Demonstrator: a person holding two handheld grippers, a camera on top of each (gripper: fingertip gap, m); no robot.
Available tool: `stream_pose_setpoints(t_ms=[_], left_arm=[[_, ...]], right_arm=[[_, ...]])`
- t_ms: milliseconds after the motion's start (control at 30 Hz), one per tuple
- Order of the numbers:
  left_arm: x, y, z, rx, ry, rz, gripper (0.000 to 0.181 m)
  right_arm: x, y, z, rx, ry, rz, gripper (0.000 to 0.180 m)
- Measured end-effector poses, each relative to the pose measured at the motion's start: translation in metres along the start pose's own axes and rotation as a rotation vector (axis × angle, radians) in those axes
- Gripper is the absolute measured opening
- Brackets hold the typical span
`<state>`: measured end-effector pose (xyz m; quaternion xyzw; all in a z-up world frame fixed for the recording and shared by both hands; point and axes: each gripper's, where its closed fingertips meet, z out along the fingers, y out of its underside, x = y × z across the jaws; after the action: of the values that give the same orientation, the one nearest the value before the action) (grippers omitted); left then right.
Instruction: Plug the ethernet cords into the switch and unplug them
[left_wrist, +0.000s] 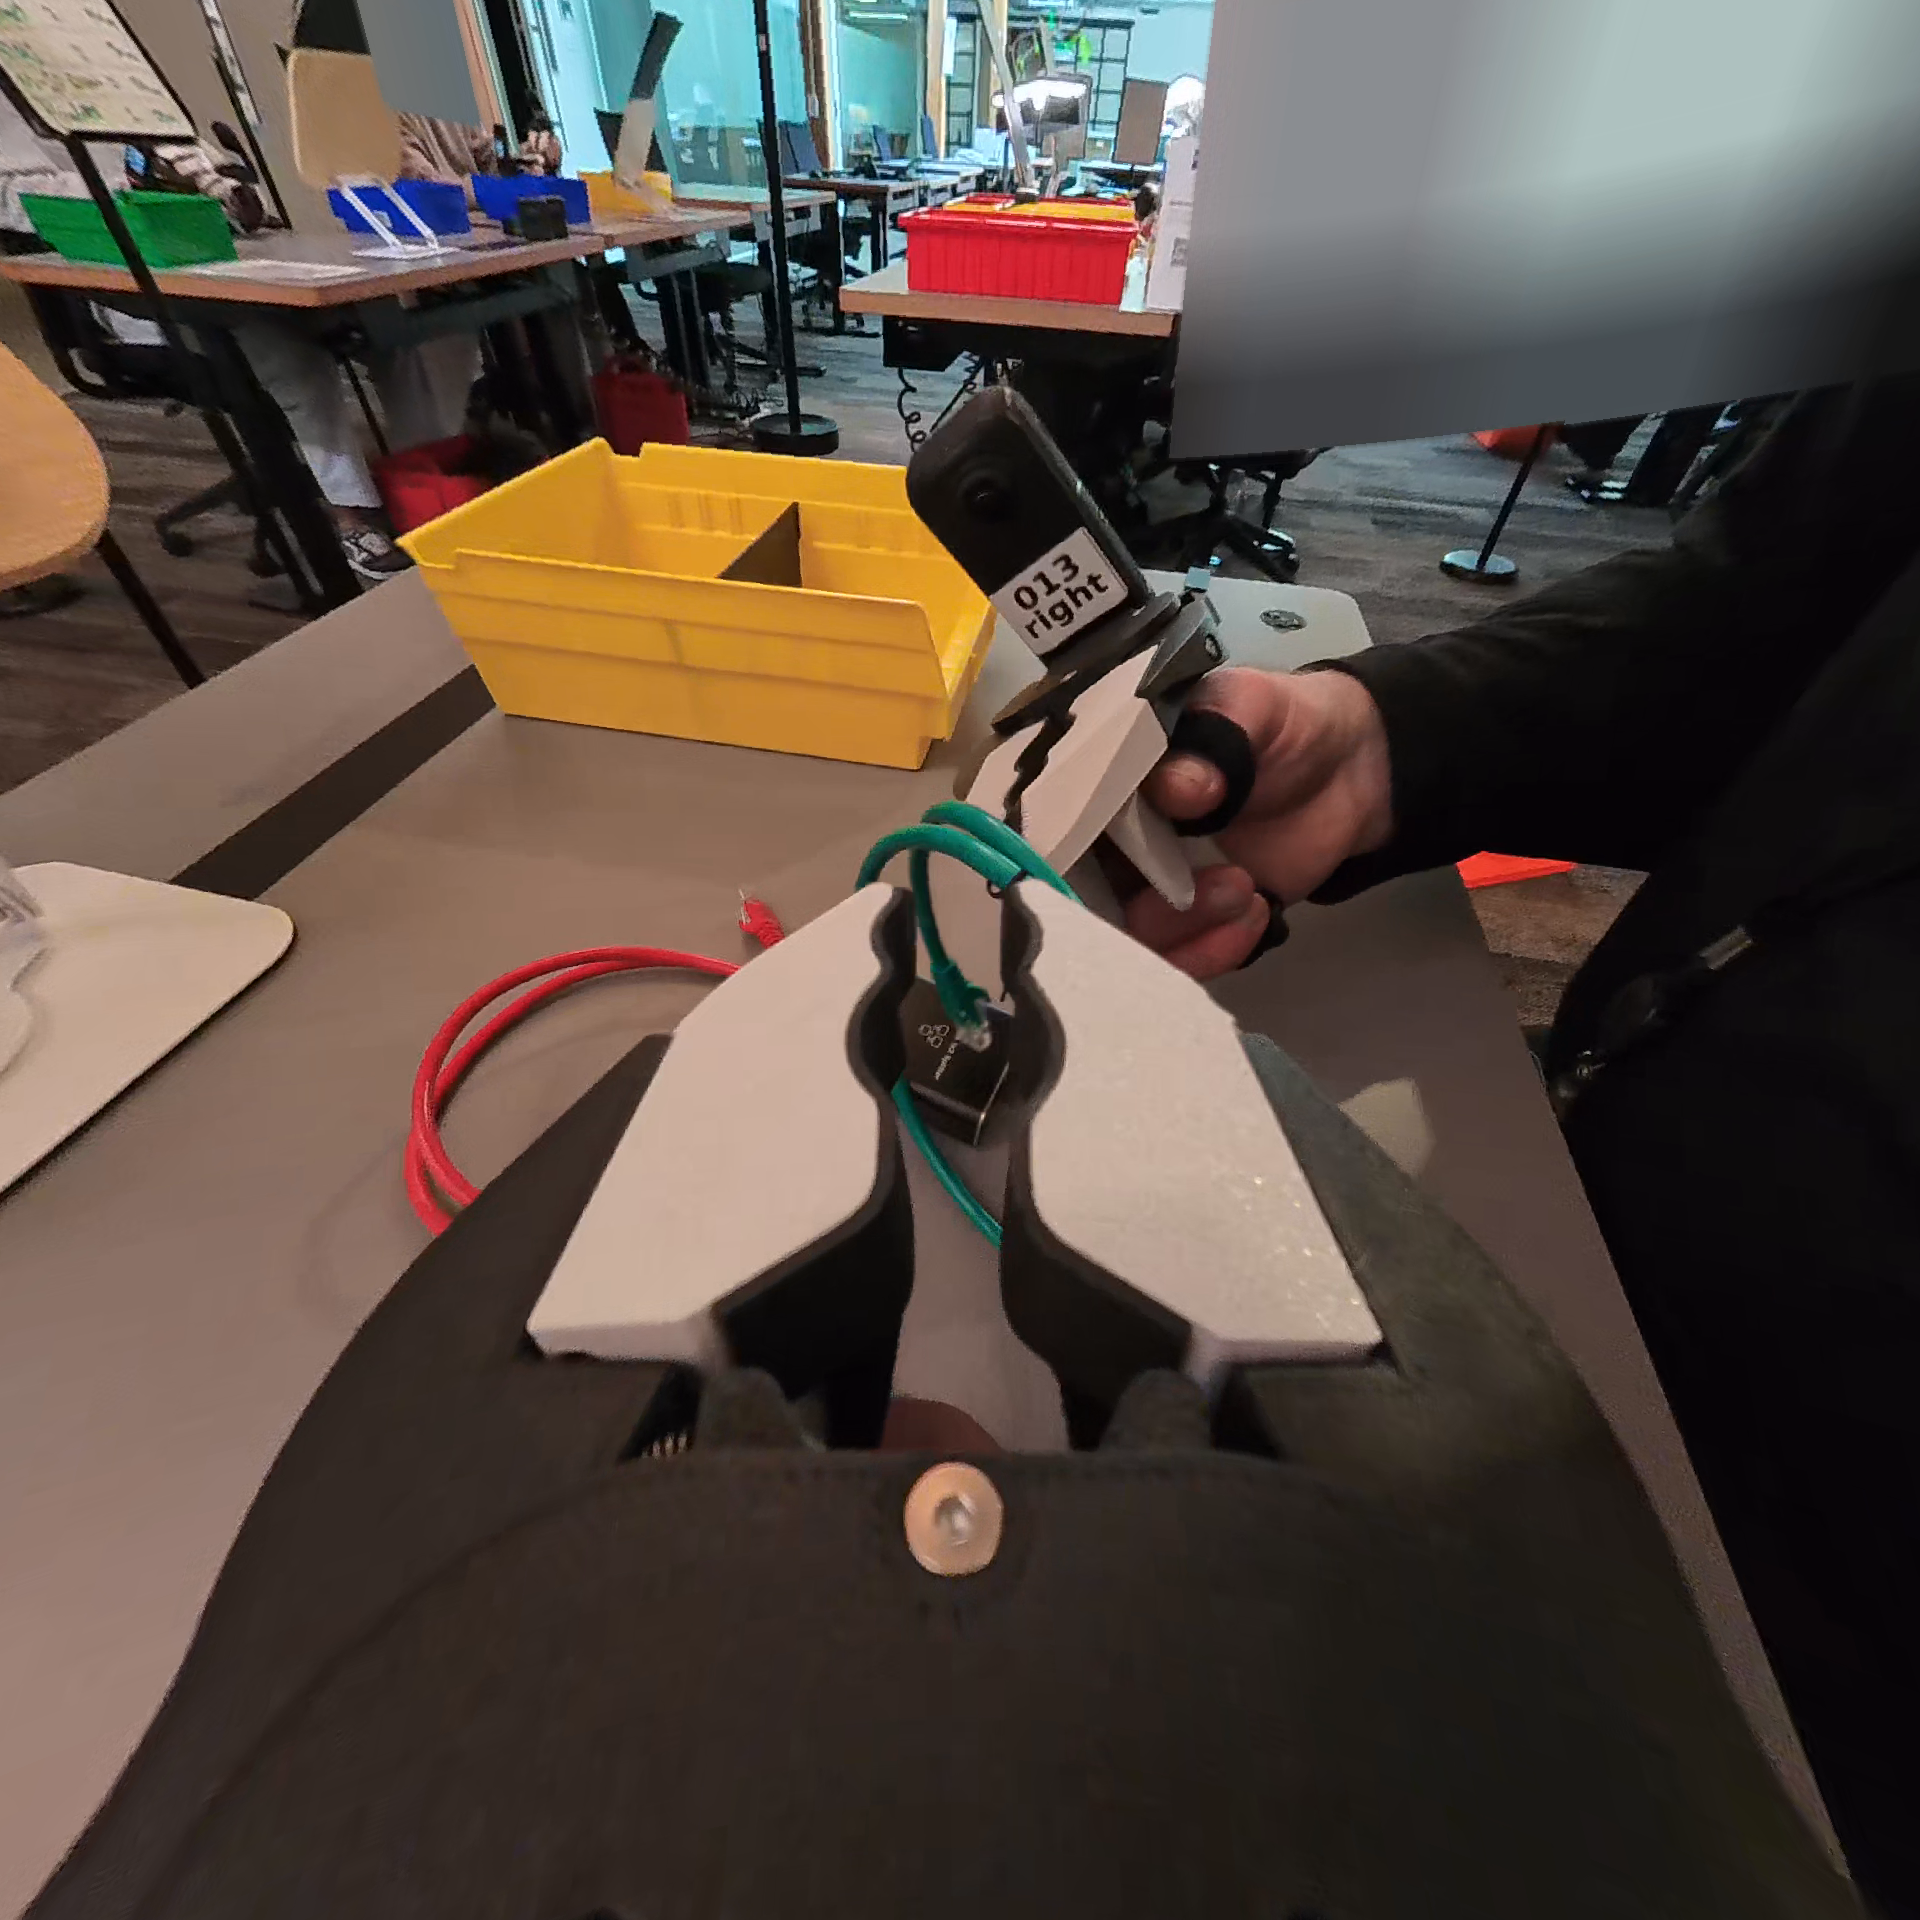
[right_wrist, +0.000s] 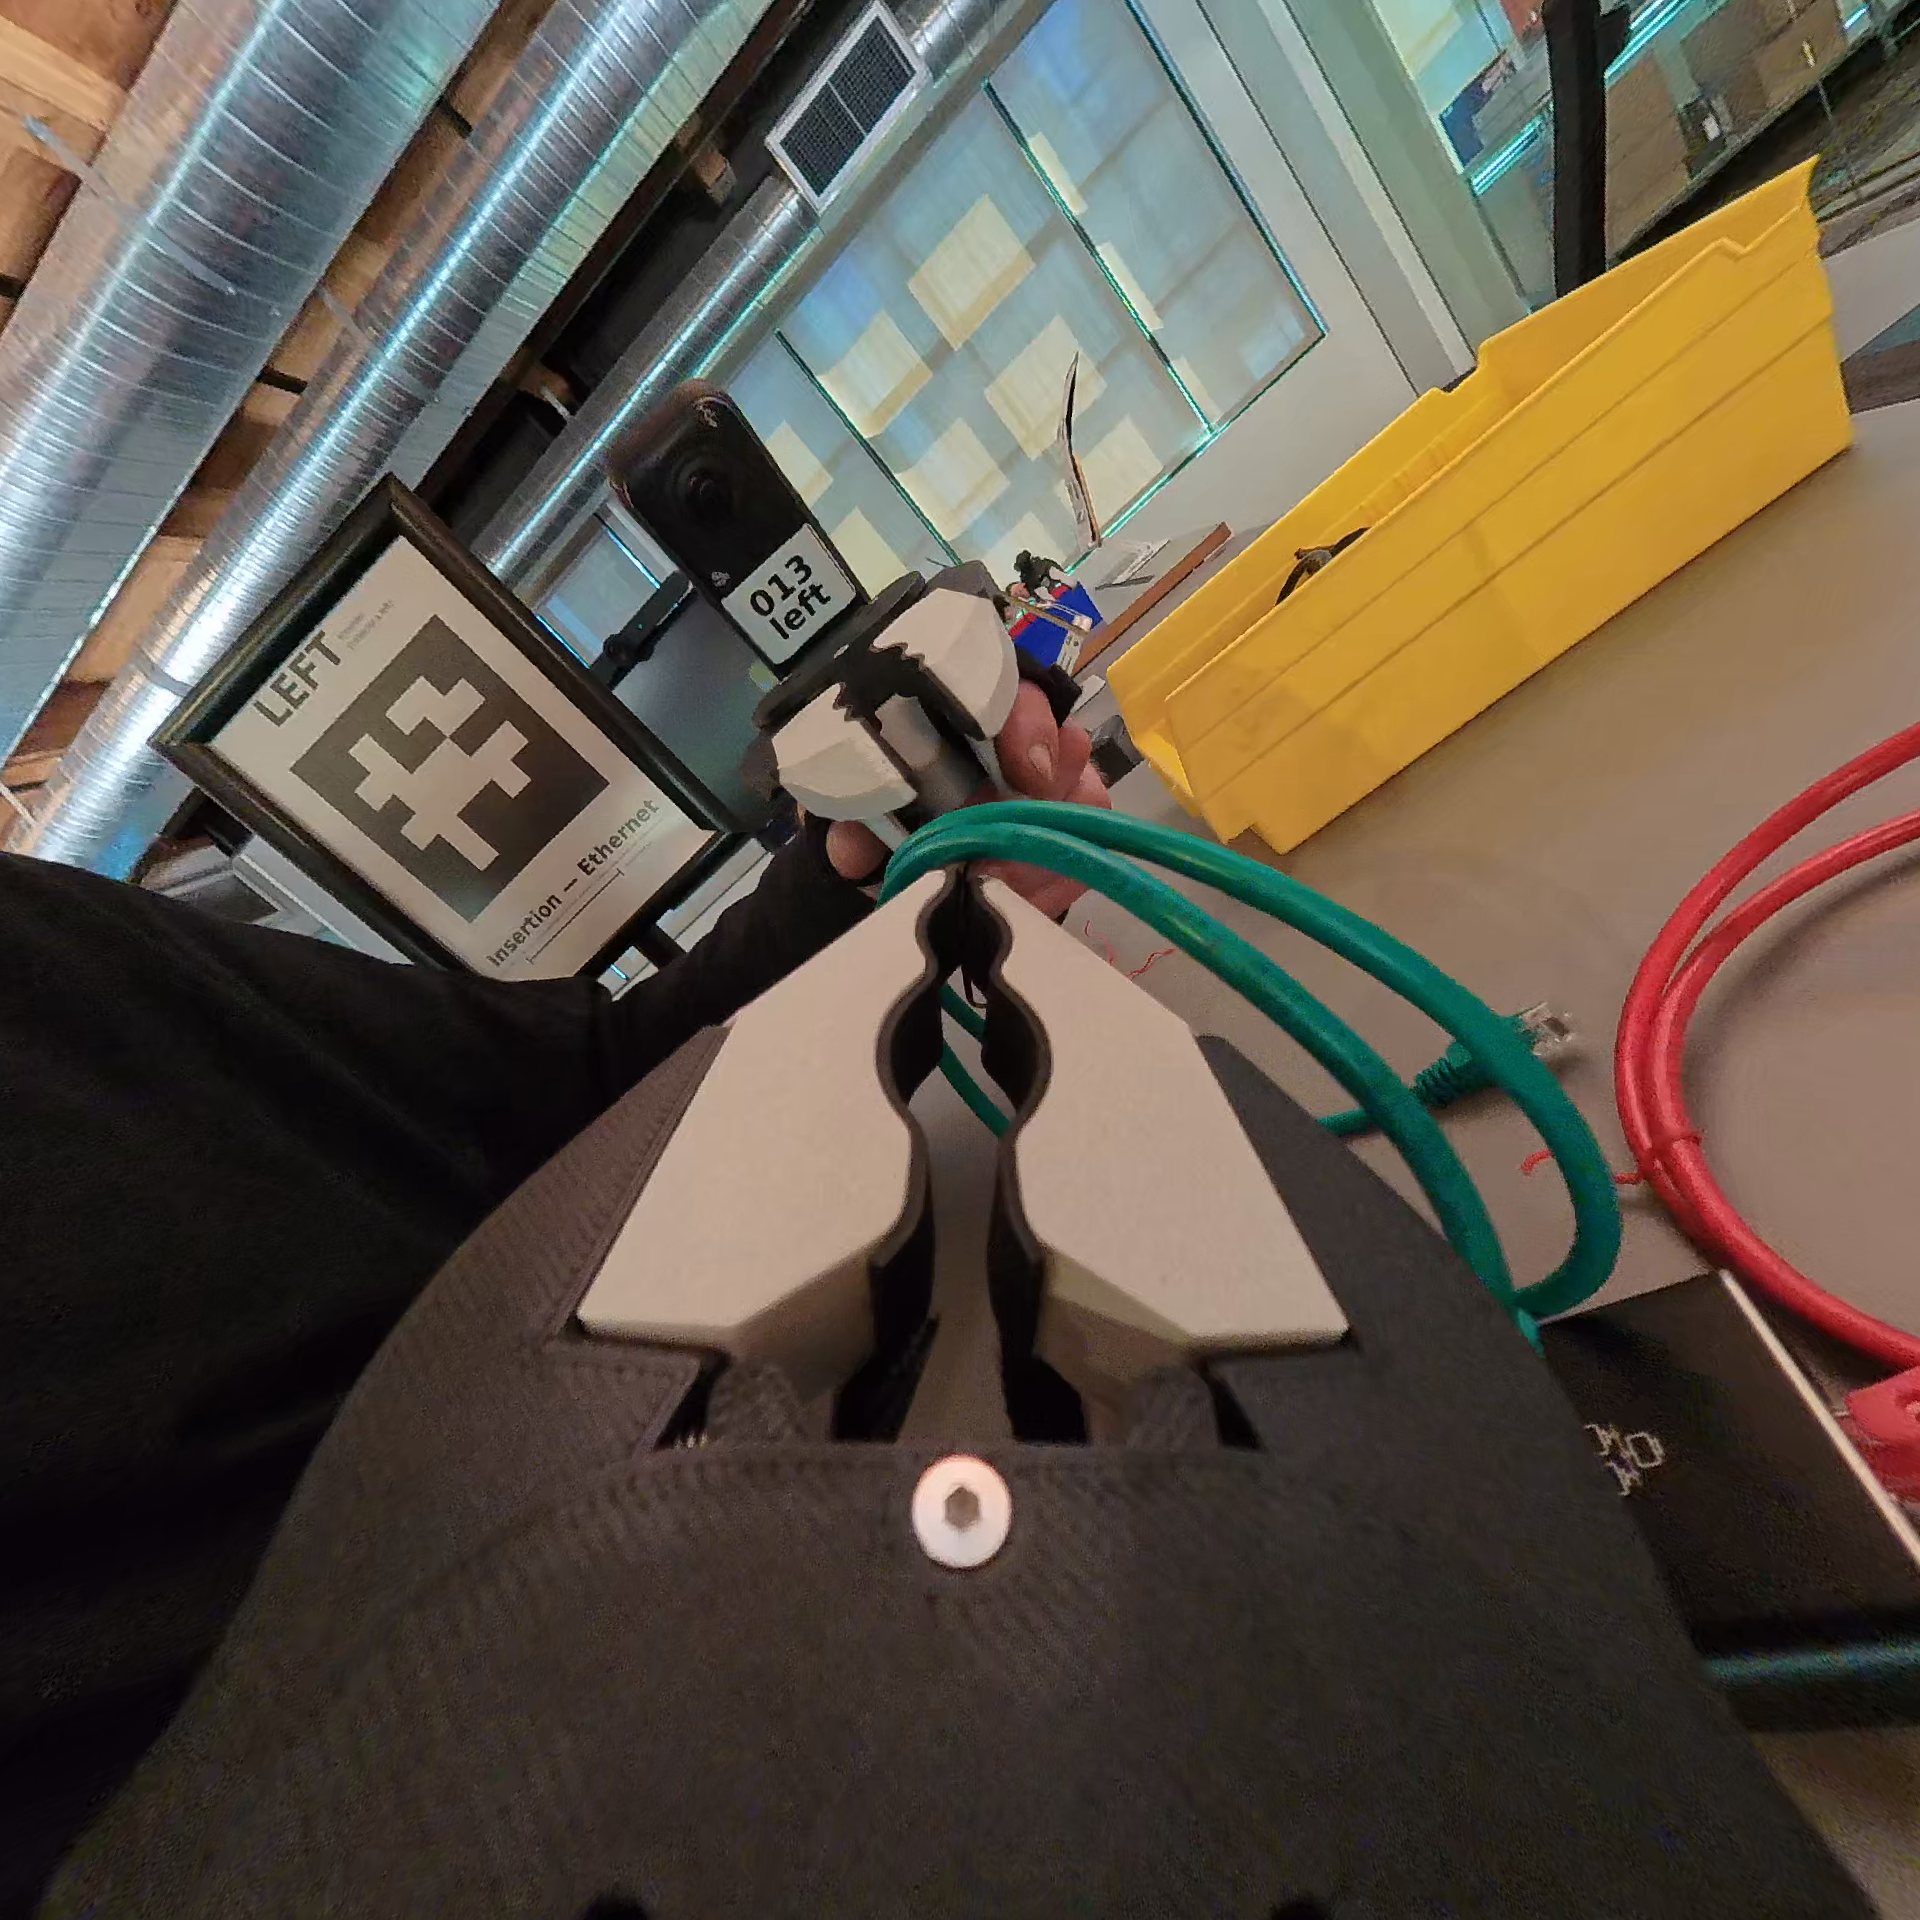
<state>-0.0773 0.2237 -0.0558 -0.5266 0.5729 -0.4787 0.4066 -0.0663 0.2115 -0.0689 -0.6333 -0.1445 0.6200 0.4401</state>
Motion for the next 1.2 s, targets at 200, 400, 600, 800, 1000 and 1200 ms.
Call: stream_pose_setpoints(t_ms=[200, 400, 600, 800, 1000, 1200], left_arm=[[0.0, 0.006, 0.008, -0.054, -0.016, 0.124, 0.013], [0.002, 0.012, 0.01, -0.098, -0.036, 0.285, 0.014], [0.005, 0.012, 0.015, -0.129, -0.06, 0.369, 0.016], [0.005, 0.008, 0.017, -0.1, -0.099, 0.407, 0.011], [0.007, 0.005, 0.017, -0.09, -0.093, 0.426, 0.003], [0.01, 0.002, 0.018, -0.09, -0.08, 0.425, 0.001]], right_arm=[[0.001, 0.004, 0.001, -0.007, -0.006, 0.015, 0.0], [0.001, 0.002, 0.001, 0.002, -0.014, 0.031, 0.0], [-0.002, 0.002, 0.005, -0.003, -0.023, 0.027, 0.0], [-0.001, 0.003, 0.005, -0.005, -0.029, 0.038, 0.0], [-0.002, 0.004, 0.005, -0.007, -0.037, 0.042, 0.0], [-0.004, 0.004, 0.006, -0.01, -0.044, 0.046, 0.0]])
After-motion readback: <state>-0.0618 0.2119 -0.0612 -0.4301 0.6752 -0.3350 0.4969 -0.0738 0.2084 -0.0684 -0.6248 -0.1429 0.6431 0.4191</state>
